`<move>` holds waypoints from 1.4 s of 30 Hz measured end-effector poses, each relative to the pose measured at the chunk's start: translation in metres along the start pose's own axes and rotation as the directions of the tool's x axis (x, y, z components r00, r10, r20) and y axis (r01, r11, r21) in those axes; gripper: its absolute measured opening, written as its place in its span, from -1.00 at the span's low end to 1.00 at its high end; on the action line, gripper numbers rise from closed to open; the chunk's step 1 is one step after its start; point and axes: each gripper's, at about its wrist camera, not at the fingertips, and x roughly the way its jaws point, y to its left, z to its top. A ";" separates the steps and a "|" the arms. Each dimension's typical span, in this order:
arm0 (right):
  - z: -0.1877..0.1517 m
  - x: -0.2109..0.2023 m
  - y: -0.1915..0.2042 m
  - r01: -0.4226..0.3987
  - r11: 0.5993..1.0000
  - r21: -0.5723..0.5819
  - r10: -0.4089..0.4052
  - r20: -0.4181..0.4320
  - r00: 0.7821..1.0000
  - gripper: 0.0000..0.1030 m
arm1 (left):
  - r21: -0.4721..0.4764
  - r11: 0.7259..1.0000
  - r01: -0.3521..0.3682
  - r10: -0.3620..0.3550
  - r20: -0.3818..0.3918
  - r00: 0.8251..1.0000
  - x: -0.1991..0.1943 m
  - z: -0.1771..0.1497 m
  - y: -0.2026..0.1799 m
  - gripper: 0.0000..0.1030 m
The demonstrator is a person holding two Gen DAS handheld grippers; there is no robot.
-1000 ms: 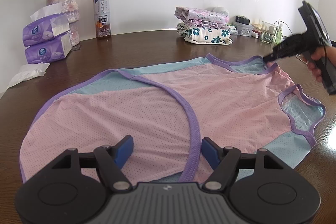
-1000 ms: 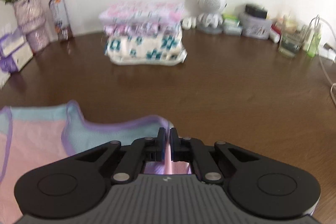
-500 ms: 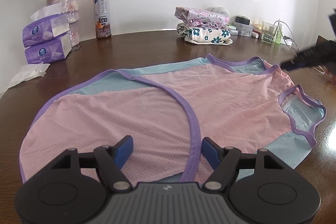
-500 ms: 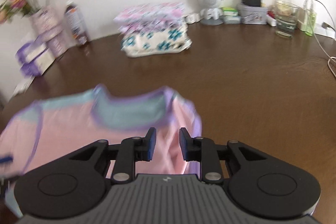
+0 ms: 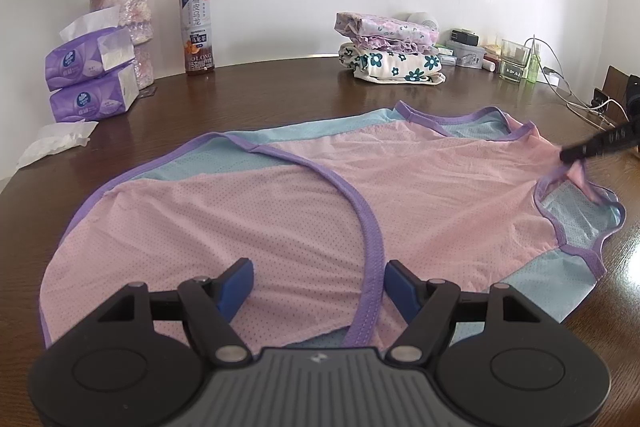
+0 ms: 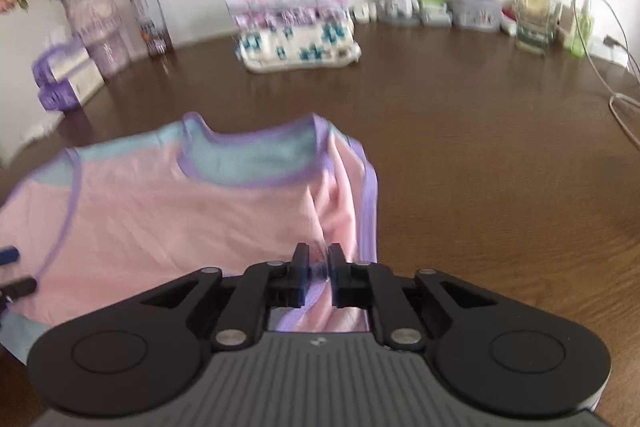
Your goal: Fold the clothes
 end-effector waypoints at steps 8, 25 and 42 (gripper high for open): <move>0.022 0.020 -0.012 -0.035 0.992 0.123 0.028 0.060 0.998 -0.70 | -0.001 1.000 -0.001 0.001 -0.002 1.000 0.000 0.001 0.000 0.39; 0.042 0.032 -0.021 -0.046 0.987 0.157 0.042 0.030 0.999 -0.64 | -0.004 1.000 0.004 -0.004 0.005 1.000 -0.001 -0.001 0.001 0.40; 0.013 0.004 -0.017 -0.041 0.993 0.110 0.038 0.033 0.999 -0.48 | -0.011 1.000 0.003 -0.003 0.004 1.000 -0.001 0.000 0.002 0.40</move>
